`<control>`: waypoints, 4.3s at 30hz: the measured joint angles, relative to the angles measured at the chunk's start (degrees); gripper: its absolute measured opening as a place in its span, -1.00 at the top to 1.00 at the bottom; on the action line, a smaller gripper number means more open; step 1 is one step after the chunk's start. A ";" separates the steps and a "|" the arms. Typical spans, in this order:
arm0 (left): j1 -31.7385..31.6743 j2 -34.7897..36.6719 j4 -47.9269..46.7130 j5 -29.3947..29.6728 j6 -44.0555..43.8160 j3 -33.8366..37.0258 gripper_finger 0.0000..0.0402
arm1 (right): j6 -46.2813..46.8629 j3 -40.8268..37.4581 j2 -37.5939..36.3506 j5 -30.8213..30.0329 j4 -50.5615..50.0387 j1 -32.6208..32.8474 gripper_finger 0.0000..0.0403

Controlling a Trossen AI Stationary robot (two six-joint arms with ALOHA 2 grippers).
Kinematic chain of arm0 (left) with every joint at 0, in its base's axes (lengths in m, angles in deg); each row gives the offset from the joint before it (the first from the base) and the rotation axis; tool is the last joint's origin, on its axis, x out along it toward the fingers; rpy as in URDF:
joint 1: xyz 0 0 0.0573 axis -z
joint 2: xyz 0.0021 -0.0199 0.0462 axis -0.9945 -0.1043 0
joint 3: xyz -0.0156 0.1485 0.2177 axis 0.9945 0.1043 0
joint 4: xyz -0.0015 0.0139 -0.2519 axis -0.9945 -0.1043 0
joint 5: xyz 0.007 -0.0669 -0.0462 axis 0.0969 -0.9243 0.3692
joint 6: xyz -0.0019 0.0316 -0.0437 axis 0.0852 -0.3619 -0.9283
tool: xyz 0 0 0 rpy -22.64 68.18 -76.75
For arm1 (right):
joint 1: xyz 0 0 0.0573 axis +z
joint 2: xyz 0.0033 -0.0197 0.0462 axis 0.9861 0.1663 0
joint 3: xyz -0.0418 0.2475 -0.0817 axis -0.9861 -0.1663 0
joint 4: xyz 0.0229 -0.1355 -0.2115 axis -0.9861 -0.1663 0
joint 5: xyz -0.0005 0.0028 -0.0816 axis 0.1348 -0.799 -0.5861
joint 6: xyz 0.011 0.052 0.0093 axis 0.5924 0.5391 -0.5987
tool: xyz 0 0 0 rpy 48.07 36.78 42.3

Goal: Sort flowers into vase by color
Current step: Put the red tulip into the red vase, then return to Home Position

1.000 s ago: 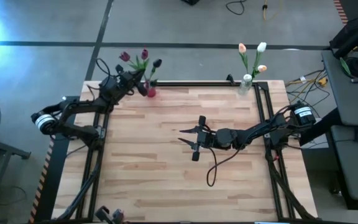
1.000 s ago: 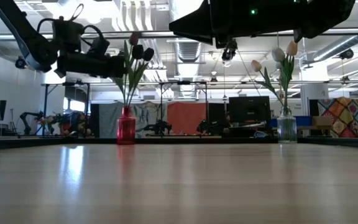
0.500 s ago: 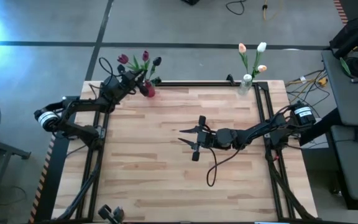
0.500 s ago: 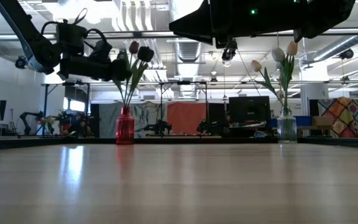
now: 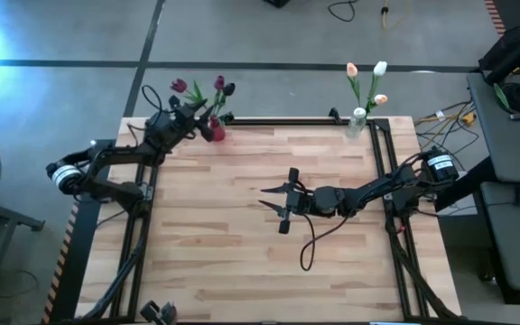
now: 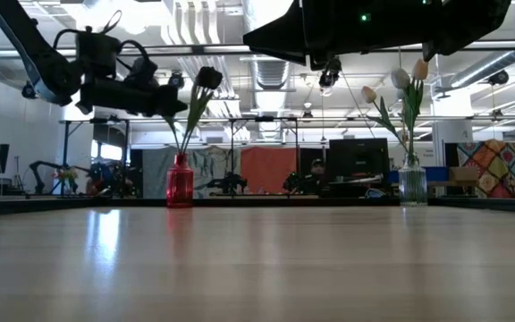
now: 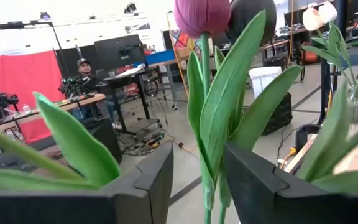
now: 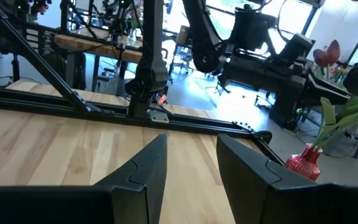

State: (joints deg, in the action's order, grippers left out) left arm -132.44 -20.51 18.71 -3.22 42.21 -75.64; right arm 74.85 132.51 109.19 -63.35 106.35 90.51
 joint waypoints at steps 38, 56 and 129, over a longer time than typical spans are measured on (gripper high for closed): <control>27.46 16.49 -5.02 -3.54 1.77 17.97 1.00 | -2.45 -13.55 -10.84 9.70 -2.97 -4.79 0.96; 29.03 34.59 -13.18 -8.01 -1.63 22.06 1.00 | 2.12 -36.31 -43.80 12.42 -10.58 -4.88 0.96; 29.53 72.86 -60.57 10.51 -12.86 21.65 1.00 | 13.61 -43.16 -84.22 10.44 -39.13 -24.00 0.95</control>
State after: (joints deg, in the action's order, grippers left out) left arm -102.91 52.35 -41.85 7.30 29.35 -53.99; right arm 88.47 89.35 24.97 -52.91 67.23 66.51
